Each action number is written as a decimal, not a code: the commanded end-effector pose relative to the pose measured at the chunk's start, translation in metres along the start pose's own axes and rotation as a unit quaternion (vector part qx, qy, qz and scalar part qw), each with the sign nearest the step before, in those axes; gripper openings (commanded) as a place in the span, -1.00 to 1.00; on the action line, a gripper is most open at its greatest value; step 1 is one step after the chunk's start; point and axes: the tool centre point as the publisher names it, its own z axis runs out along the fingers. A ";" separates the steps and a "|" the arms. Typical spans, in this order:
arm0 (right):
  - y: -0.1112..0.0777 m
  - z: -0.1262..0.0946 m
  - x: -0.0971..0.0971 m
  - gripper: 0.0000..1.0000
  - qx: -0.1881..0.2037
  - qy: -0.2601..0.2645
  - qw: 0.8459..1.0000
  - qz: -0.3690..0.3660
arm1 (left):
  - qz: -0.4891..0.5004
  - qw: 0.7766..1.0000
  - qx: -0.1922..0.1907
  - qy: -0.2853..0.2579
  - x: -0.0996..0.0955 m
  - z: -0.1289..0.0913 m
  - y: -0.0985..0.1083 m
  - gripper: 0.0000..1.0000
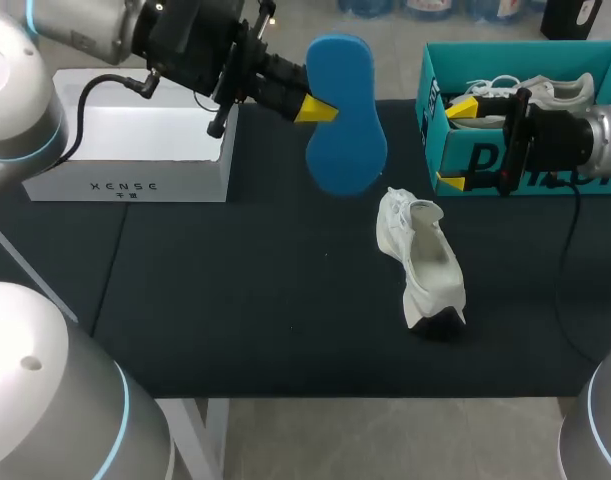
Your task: Take the shoe out of the shoebox, open the shoe tongue, remove and reinsert the insole, then place the shoe into the shoebox
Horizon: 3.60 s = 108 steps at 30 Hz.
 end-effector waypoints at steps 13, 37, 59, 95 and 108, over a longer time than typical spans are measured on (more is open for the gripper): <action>0.000 0.001 0.000 1.00 0.000 0.000 1.000 0.001 | 0.363 0.931 -0.022 -0.019 0.006 0.058 -0.050 -1.00; 0.000 0.001 0.000 1.00 0.000 0.000 1.000 0.001 | 0.416 0.906 -0.023 -0.074 0.019 0.086 0.029 -1.00; 0.000 0.001 0.000 1.00 0.000 0.000 1.000 0.001 | 0.430 0.896 -0.096 -0.058 -0.020 0.132 0.074 -1.00; 0.000 0.001 0.000 -1.00 0.000 0.000 1.000 0.001 | 0.426 0.890 -0.155 -0.050 -0.052 0.162 0.103 -1.00; 0.000 0.001 0.000 -1.00 0.000 0.000 1.000 0.001 | 0.420 0.891 -0.159 -0.058 -0.049 0.163 0.106 -1.00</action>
